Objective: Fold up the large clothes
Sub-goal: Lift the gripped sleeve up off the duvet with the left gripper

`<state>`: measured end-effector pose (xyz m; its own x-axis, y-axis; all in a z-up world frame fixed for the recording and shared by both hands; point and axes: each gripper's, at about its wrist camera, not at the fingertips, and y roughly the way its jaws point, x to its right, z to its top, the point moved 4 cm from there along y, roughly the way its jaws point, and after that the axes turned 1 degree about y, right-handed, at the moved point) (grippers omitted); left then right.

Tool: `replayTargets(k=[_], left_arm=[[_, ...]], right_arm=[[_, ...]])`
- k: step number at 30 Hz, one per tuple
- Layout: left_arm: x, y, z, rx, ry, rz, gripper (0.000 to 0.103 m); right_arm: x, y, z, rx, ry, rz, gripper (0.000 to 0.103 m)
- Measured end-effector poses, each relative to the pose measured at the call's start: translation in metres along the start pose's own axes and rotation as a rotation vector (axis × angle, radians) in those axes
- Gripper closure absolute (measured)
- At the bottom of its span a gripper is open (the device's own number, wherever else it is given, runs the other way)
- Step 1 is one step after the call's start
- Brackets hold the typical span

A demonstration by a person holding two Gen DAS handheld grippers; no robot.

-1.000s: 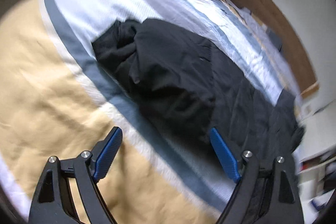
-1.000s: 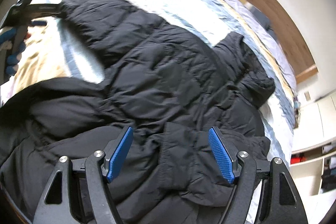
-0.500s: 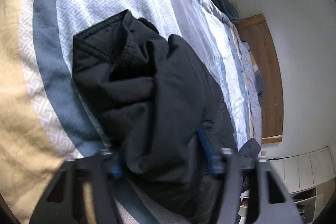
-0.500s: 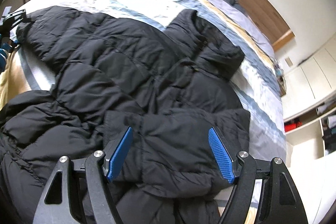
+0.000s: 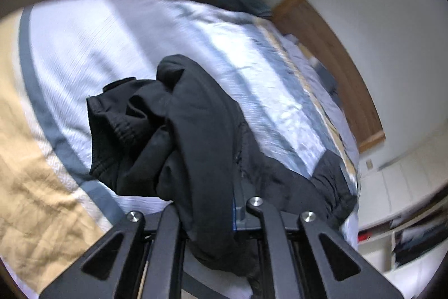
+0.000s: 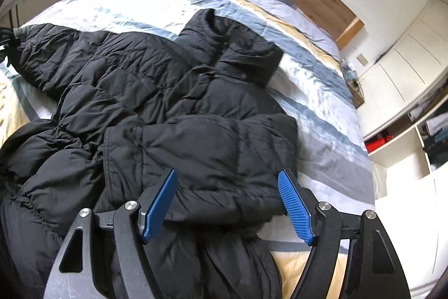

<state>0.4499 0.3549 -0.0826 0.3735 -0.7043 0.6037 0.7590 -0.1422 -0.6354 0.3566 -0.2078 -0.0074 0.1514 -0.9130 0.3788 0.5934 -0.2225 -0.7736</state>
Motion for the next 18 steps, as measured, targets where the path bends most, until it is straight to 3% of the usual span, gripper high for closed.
replayTargets(k=[7, 12, 18], left_arm=[[0.125, -0.038, -0.035, 0.001, 0.260, -0.090, 0.096], [0.206, -0.049, -0.091, -0.054, 0.425, -0.147, 0.096], [0.267, -0.035, -0.164, -0.140, 0.544, -0.156, 0.096]], right_arm=[[0.049, -0.022, -0.035, 0.031, 0.143, 0.012, 0.026], [0.086, -0.033, -0.068, 0.046, 0.249, 0.018, 0.025], [0.117, -0.042, -0.107, 0.050, 0.338, 0.022, 0.024]])
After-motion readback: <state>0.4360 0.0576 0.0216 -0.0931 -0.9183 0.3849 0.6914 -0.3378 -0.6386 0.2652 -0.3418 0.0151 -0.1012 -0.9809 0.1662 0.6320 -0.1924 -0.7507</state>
